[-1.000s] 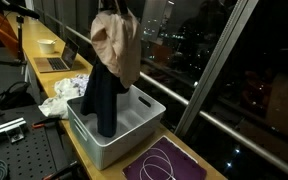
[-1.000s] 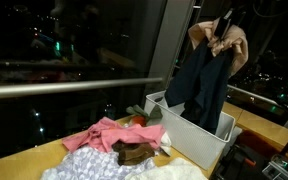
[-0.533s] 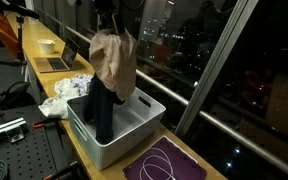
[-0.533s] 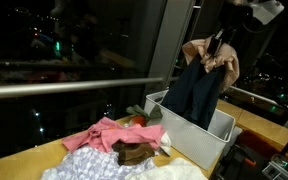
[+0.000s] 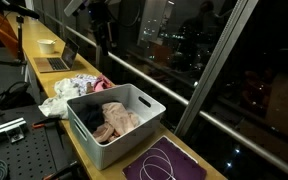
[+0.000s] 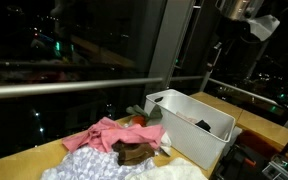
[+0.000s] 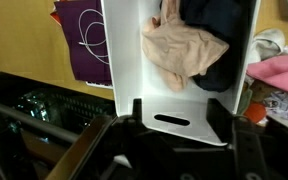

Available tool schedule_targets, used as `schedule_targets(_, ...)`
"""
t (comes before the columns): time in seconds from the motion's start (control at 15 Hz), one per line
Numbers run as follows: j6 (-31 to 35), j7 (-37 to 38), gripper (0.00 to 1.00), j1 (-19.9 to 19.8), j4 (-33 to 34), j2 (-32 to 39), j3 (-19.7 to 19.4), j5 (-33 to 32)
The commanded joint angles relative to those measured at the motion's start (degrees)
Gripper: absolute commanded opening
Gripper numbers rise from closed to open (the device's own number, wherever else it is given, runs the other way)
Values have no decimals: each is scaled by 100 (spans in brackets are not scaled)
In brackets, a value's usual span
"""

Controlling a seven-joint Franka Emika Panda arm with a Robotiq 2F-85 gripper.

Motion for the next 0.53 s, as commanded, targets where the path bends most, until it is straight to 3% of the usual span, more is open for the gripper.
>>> schedule_targets(0.0, 85, 294, 98, 239, -41, 73, 203, -81)
schedule_targets(0.47, 252, 946, 100, 1054, 576, 1081, 821, -91)
